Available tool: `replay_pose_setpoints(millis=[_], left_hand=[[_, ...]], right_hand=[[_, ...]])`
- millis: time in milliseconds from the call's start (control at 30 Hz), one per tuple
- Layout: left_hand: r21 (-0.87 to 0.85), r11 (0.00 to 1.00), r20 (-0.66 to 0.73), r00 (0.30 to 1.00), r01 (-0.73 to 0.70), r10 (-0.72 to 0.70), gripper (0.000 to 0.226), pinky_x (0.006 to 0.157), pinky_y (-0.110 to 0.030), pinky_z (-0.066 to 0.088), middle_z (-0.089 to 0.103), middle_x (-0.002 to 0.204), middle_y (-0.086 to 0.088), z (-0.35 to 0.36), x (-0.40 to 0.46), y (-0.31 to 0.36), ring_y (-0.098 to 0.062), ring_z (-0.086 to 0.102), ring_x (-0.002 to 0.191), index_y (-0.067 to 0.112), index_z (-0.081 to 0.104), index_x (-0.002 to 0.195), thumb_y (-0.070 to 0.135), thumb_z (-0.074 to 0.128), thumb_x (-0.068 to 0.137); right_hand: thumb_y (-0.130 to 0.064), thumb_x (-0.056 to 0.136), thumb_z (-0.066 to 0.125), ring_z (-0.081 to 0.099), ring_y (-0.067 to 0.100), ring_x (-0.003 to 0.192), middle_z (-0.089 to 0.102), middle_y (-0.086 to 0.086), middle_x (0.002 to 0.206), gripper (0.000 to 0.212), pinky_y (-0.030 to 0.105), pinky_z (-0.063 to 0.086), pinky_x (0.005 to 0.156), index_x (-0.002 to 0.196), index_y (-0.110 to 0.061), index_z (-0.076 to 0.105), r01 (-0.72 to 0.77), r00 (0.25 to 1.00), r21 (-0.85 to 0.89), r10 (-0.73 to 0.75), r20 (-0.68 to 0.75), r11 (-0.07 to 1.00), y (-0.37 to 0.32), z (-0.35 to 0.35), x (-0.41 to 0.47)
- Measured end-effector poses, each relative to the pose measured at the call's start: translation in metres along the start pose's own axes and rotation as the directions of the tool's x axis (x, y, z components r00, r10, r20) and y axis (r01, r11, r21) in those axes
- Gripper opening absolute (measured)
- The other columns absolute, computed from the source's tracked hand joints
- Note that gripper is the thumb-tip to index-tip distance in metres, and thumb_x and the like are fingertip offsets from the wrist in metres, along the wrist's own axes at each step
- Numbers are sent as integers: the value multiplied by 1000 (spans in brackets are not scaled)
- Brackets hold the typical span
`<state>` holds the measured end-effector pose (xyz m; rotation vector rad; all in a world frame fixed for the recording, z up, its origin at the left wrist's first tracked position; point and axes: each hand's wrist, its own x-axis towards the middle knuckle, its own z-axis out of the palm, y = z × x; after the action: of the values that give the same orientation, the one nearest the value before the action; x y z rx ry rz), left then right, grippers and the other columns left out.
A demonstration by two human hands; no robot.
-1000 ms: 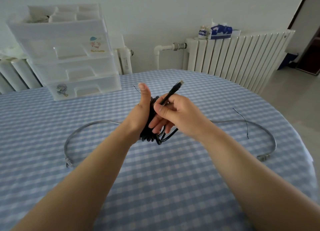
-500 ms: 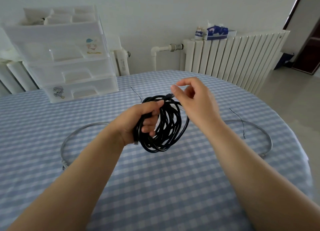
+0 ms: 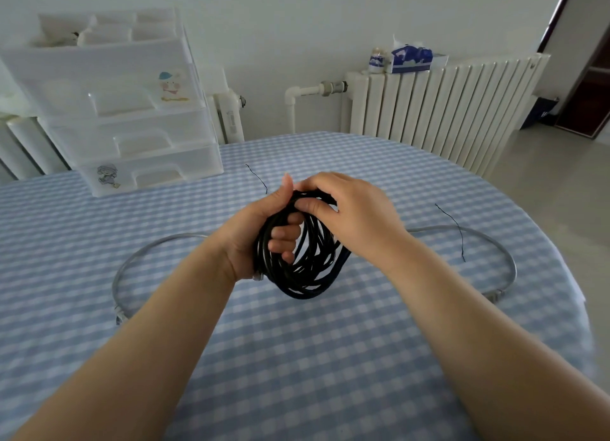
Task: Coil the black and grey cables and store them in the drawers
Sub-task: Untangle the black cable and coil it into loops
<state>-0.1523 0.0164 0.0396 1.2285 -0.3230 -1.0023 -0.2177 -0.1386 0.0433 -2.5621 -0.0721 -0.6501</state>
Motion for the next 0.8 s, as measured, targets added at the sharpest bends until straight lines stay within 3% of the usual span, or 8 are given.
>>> replay_pose_setpoints(millis=[233,333,400,467,567,633,733,800], left_hand=[[-9,1000,18,1000,-10,10,68,42,-21,40,35,44,7,2,5,-7,-5,33,34,13,45,68,81,41,59],[-52,998,161,986,-25,33,61,46,-21,44,38,47,7,-3,5,-7,-5,37,37,12,48,74,70,62,65],[-43,999,190,982,2,7,46,45,-22,43,38,46,7,-6,4,-5,-5,38,36,12,50,72,47,81,66],[14,999,149,988,40,-42,32,41,-21,40,36,42,6,-6,2,-4,-6,35,32,14,50,66,32,75,73],[104,992,111,990,76,-88,33,37,-20,36,34,39,6,-6,1,-1,-6,32,29,14,45,63,37,62,80],[142,987,130,987,78,-97,38,36,-19,36,34,38,5,-9,0,2,-6,32,28,13,46,63,42,64,79],[170,979,244,958,109,-149,47,38,-20,39,37,38,5,-15,-3,3,-5,35,27,13,51,63,50,79,67],[245,963,298,936,115,-188,48,39,-20,40,38,39,6,-16,-3,0,-5,36,28,15,53,62,55,79,64]], right_hand=[[-58,87,56,59,-1,80,68,-19,84,27,15,41,66,97,-37,69,-201,979,4,201,-28,980,1,-3,2],[-58,86,57,60,-2,82,67,-21,83,26,20,45,67,91,-35,68,-233,972,32,234,-23,972,4,-5,4],[-57,87,57,60,-2,89,68,-22,90,26,25,48,76,92,-33,66,-196,980,40,195,24,980,6,-8,5],[-53,90,54,57,1,106,65,-20,110,27,28,46,88,101,-29,62,-138,986,27,135,100,990,6,-10,3],[-43,97,45,33,9,137,43,-9,145,44,33,29,111,134,-20,43,4,974,-78,14,226,997,2,-13,-2],[-47,97,45,17,10,146,26,-7,157,62,32,15,117,150,-23,23,72,956,-107,-39,289,992,-3,-17,-3],[-57,83,63,30,9,141,31,-13,155,84,32,26,114,151,-36,19,-15,869,-56,41,494,998,-5,-26,-5],[-57,76,71,31,7,139,25,-16,156,92,30,29,109,150,-40,19,15,815,-128,62,576,992,-8,-26,-8]])
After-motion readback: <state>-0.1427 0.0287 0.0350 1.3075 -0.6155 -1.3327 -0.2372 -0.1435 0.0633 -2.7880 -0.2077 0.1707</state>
